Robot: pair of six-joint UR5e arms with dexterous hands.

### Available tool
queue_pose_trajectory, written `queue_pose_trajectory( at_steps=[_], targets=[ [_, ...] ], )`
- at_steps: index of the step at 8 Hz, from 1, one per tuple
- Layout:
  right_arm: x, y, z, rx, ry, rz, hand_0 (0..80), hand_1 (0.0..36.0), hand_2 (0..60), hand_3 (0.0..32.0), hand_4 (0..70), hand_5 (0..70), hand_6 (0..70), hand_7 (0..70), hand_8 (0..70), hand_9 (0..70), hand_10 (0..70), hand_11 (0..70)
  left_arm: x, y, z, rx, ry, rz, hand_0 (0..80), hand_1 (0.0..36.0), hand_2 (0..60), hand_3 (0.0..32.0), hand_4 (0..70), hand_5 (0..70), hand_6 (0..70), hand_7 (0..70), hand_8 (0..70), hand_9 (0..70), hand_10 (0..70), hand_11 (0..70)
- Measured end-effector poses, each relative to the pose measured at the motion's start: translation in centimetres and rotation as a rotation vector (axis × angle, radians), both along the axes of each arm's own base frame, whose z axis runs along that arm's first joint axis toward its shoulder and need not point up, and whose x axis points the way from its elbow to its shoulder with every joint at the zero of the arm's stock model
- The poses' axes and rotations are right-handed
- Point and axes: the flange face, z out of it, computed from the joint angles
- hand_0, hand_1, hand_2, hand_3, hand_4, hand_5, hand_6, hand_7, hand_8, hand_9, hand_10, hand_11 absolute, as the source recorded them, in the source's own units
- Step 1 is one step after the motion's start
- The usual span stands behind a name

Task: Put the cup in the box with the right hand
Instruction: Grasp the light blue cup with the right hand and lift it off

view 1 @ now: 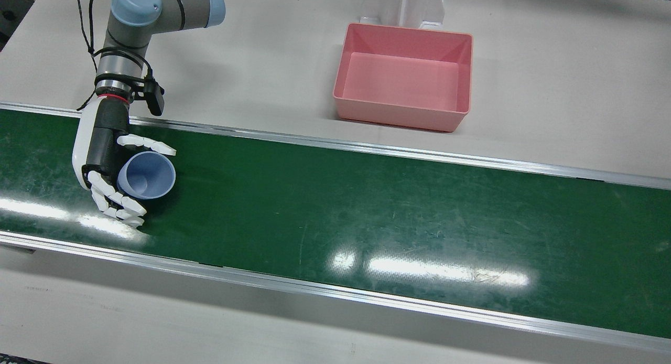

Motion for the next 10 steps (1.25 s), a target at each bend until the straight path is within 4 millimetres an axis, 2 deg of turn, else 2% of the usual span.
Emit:
queue_pose_trajectory(
  at_steps=[1,2,3,5,6,7,9,10],
  targets=[
    [0.8,-0.2,0.0,-0.003,0.003,0.014,47.1,21.8,56.3,0.0,26.3,13.0,33.5,70.0,56.2,70.0,41.6,58.9,0.0,0.0,0.0,0.000,0.000,0.000,0.0,0.0,0.0,0.0,0.0,0.0,0.0,0.0,0.0,0.0,0.0,0.0],
    [1.9,-0.5,-0.2,-0.002,-0.002,0.033,46.6,19.4,47.8,0.0,21.0,12.5,31.6,70.0,54.3,70.0,40.1,56.7,0.0,0.0,0.0,0.000,0.000,-0.001,0.0,0.0,0.0,0.0,0.0,0.0,0.0,0.0,0.0,0.0,0.0,0.0],
    [3.0,-0.3,-1.0,0.011,-0.014,0.045,46.5,18.1,43.6,0.0,21.3,12.3,31.2,70.0,54.1,70.0,40.0,56.6,0.0,0.0,0.0,0.000,0.000,-0.001,0.0,0.0,0.0,0.0,0.0,0.0,0.0,0.0,0.0,0.0,0.0,0.0],
    [4.0,0.9,-3.9,0.060,-0.049,0.043,47.4,18.8,41.0,0.0,22.7,12.3,30.8,70.0,53.3,70.0,38.4,54.6,0.0,0.0,0.0,0.001,0.000,-0.001,0.0,0.0,0.0,0.0,0.0,0.0,0.0,0.0,0.0,0.0,0.0,0.0],
    [3.2,2.0,-6.2,0.100,-0.054,0.020,47.7,18.7,39.4,0.0,23.7,12.2,30.6,70.0,53.1,70.0,38.1,54.2,0.0,0.0,0.0,0.001,0.000,-0.001,0.0,0.0,0.0,0.0,0.0,0.0,0.0,0.0,0.0,0.0,0.0,0.0],
    [1.6,4.0,-9.4,0.153,-0.043,-0.018,47.8,18.5,38.5,0.0,24.4,12.2,30.7,70.0,53.2,70.0,38.4,54.6,0.0,0.0,0.0,0.001,-0.001,-0.001,0.0,0.0,0.0,0.0,0.0,0.0,0.0,0.0,0.0,0.0,0.0,0.0],
    [-3.1,8.6,-14.8,0.241,-0.034,-0.106,48.5,19.1,37.3,0.0,25.3,12.3,30.7,70.0,53.0,70.0,38.1,54.2,0.0,0.0,0.0,0.000,0.000,-0.001,0.0,0.0,0.0,0.0,0.0,0.0,0.0,0.0,0.0,0.0,0.0,0.0],
    [-5.7,11.0,-16.5,0.262,-0.045,-0.144,48.3,18.7,36.1,0.0,24.4,12.2,30.4,70.0,52.6,70.0,38.0,54.1,0.0,0.0,0.0,0.000,0.000,-0.001,0.0,0.0,0.0,0.0,0.0,0.0,0.0,0.0,0.0,0.0,0.0,0.0]
  ],
)
